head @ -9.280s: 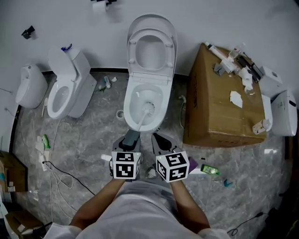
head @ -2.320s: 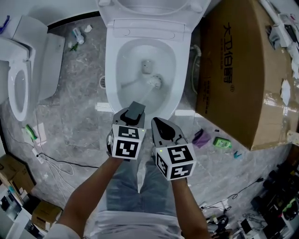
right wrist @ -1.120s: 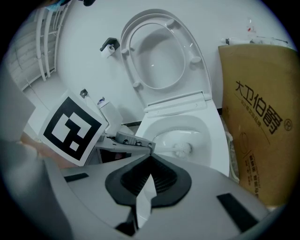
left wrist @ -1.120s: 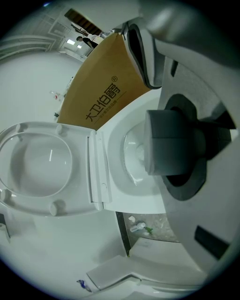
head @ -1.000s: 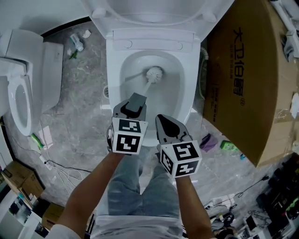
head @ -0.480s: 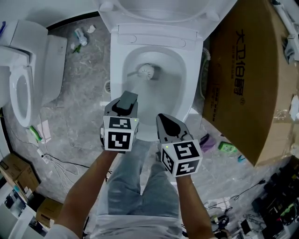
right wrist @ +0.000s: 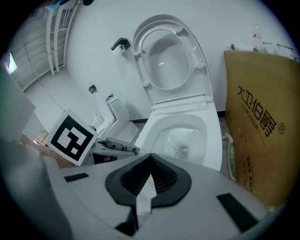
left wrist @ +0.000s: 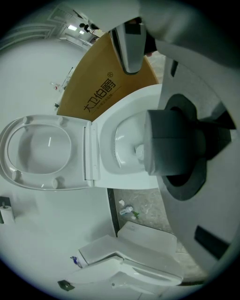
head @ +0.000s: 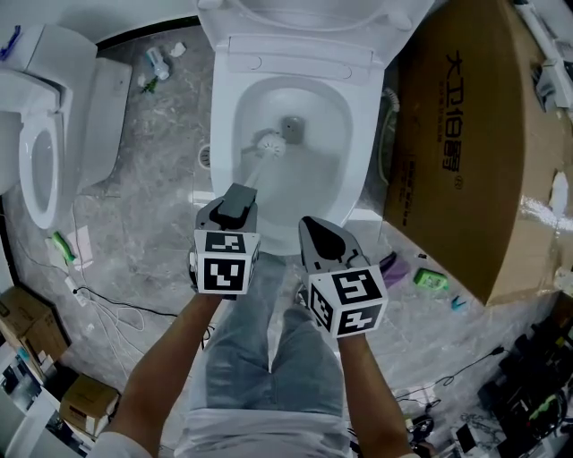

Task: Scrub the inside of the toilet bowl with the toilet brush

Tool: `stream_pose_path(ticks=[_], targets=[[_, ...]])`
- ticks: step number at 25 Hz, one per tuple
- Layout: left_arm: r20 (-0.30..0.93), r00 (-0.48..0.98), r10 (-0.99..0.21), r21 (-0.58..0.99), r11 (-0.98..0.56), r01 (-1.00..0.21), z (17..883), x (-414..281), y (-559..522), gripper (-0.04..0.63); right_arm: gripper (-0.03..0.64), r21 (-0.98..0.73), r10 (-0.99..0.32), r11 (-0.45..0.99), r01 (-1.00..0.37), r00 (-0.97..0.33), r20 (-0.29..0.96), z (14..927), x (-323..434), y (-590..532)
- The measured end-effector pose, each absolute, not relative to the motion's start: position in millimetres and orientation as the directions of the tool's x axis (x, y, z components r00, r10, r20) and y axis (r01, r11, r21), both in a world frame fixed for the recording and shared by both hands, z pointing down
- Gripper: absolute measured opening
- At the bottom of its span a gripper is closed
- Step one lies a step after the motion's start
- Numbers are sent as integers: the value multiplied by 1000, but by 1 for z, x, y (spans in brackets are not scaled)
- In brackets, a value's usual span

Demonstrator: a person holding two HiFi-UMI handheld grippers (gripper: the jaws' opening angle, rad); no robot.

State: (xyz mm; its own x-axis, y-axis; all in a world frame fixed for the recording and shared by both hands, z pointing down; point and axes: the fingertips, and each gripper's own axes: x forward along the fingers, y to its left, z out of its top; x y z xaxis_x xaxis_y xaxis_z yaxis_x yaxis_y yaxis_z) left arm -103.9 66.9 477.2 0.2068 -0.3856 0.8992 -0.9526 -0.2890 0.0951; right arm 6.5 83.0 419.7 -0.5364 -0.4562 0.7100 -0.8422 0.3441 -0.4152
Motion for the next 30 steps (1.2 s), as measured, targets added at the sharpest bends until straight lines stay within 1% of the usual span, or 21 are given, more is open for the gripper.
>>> stream_pose_path(ticks=[9,14,21,30], targets=[[908,223,-355,124,-279,-952,482,-91,112,158,-2,-400,-449,345,-849,-523,724,413,18,121],[900,261,-349,151,-312,-938,490,-73,123,158,-2,-396,-451,327,-858,-509,733,416,25,132],[884,301,-357,173,-348,-922,490,-48,116,158,-2,-398,-449,326,-858,-511,733,417,23,134],[897,285,-338,168,-336,-927,501,-60,103,158,-2,-399,-447,323,-858,-510,735,424,15,118]])
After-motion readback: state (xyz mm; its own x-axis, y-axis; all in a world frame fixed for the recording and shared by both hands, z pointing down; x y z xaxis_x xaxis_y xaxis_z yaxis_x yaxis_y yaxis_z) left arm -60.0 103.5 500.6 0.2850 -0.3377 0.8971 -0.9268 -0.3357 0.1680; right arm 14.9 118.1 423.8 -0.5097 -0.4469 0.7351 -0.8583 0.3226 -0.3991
